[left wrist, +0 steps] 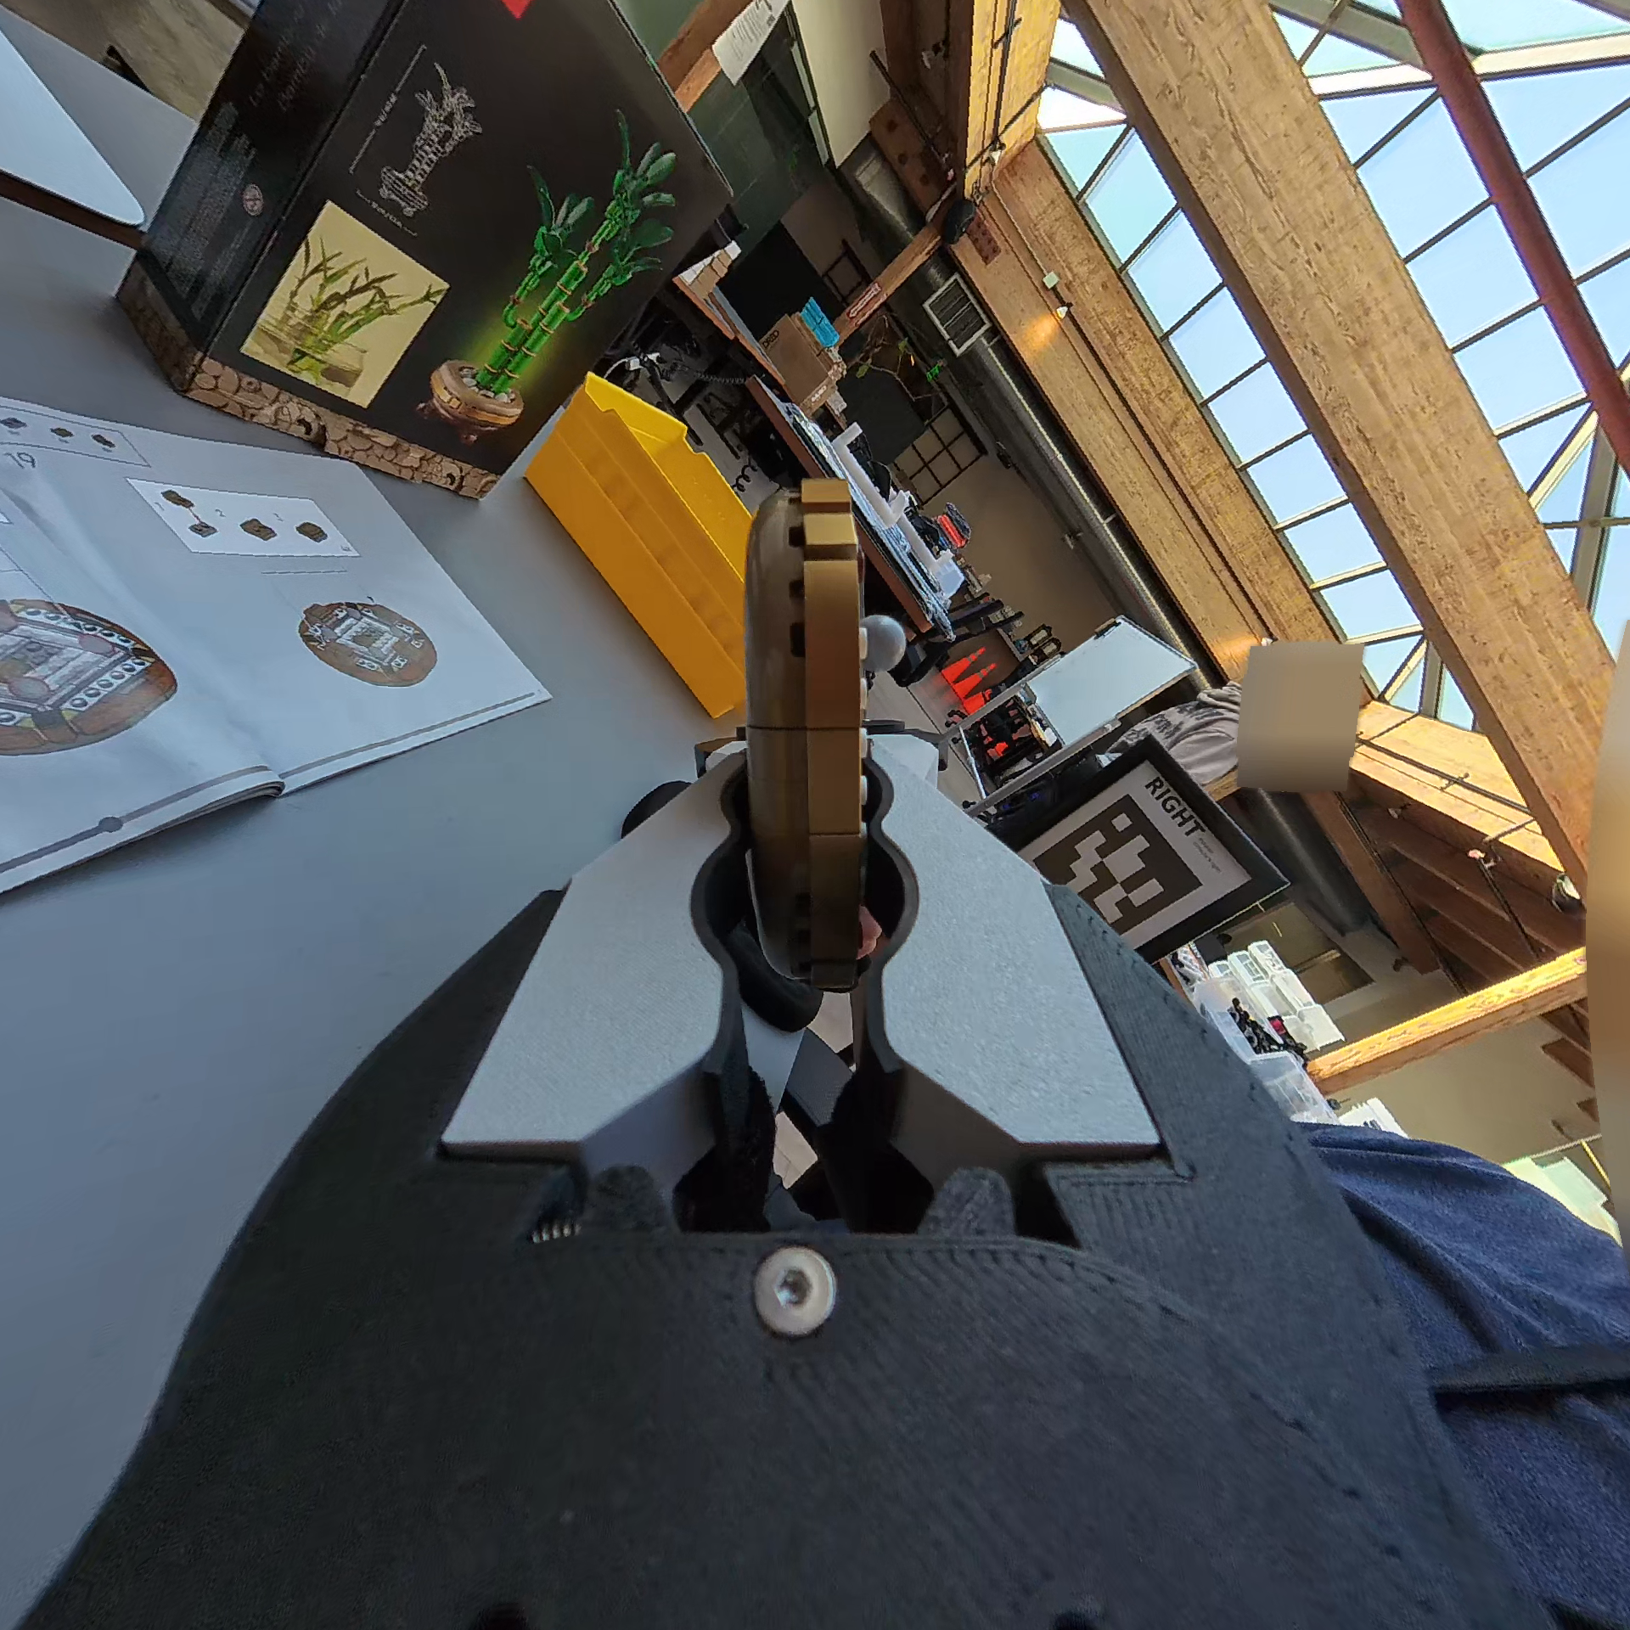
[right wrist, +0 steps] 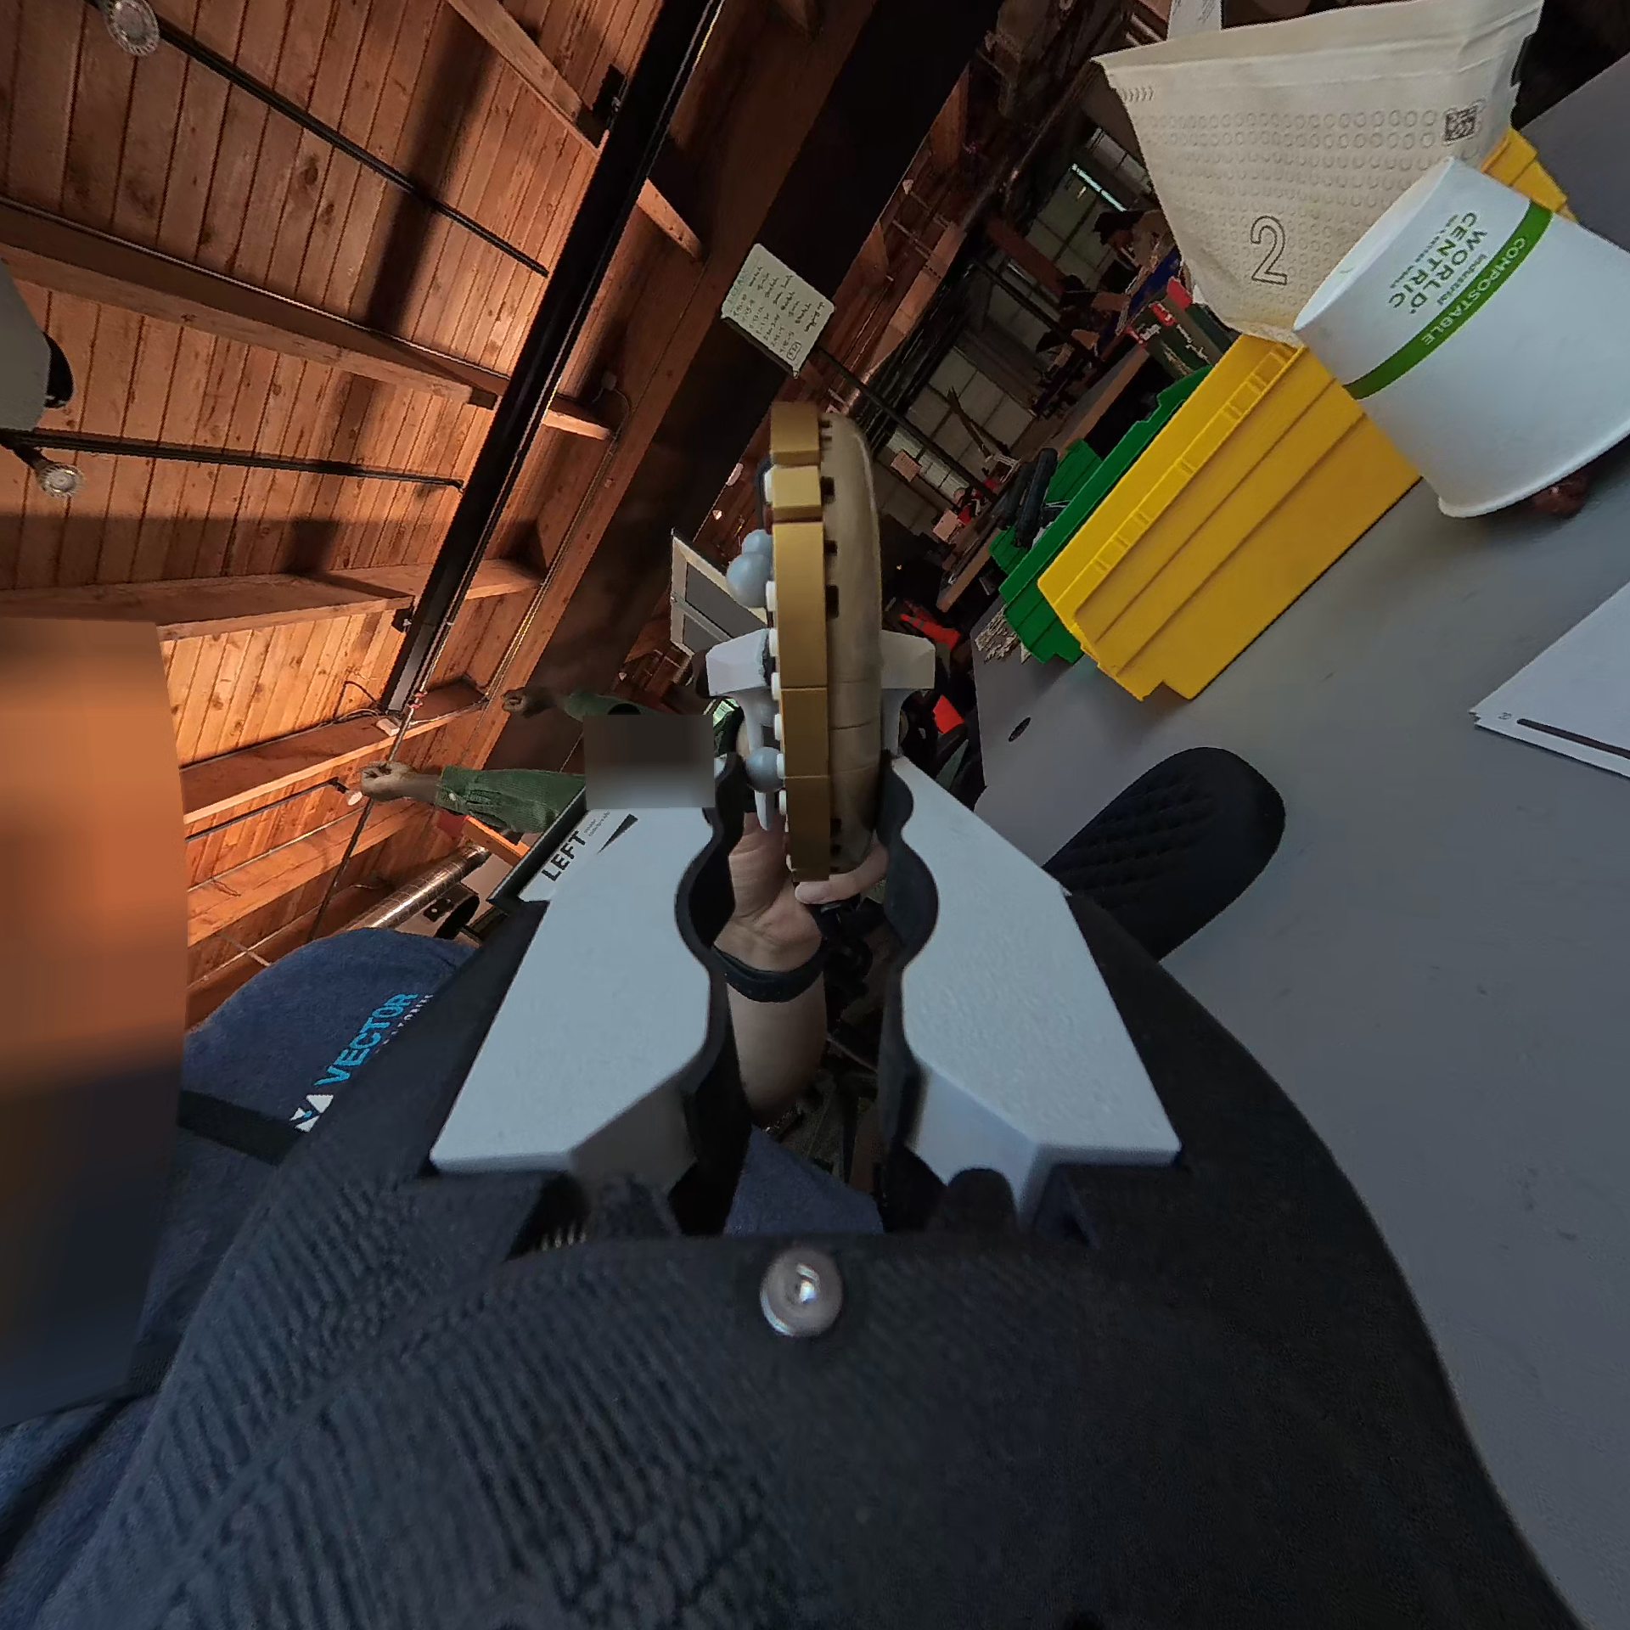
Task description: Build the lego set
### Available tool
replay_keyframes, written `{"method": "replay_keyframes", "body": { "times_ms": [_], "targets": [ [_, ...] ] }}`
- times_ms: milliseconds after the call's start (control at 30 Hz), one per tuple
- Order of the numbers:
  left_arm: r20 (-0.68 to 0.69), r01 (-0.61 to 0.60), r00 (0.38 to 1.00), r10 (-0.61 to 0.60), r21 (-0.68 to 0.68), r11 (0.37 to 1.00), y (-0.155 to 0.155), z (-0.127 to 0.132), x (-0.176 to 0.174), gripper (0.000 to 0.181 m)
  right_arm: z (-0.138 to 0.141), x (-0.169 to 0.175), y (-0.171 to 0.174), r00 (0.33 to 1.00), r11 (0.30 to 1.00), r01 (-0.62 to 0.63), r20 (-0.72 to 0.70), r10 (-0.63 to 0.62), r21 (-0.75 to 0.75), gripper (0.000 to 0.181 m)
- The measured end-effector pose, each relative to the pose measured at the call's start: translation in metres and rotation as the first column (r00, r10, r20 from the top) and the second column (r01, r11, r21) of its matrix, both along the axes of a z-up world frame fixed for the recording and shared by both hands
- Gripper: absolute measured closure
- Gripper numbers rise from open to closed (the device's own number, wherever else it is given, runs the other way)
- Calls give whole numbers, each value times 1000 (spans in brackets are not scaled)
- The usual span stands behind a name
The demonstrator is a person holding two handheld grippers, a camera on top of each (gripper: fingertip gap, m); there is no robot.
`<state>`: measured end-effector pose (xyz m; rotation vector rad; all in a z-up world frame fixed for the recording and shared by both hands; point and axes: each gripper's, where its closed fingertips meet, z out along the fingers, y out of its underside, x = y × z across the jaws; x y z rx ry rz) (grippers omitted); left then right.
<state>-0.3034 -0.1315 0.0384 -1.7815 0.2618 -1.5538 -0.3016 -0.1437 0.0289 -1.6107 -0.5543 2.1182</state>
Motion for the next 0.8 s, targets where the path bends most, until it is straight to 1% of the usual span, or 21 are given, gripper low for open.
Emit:
{"method": "replay_keyframes", "body": {
  "times_ms": [167, 300, 500, 633, 800],
  "targets": [
    [4, -1, 1000, 1, 11, 1000, -3, 3, 0, 162, 3, 0, -3, 1000, 1000, 2, -1, -2, 17, 153],
    [13, -6, 1000, 6, 17, 1000, -4, 5, -2, 162, 8, 0, -5, 1000, 1000, -5, -26, 5, 11, 148],
    [16, -1, 1000, 1, 22, 1000, -5, 6, -2, 162, 9, 1, -6, 1000, 1000, -7, -27, 7, 17, 148],
    [23, -2, 1000, 1, 16, 1000, -1, 6, -2, 162, 8, 0, -1, 999, 1000, 0, -33, 1, 8, 150],
    [33, 10, 999, -11, 36, 999, -6, 12, 2, 162, 15, 5, -6, 999, 1000, -1, -49, 2, 21, 148]
  ]
}}
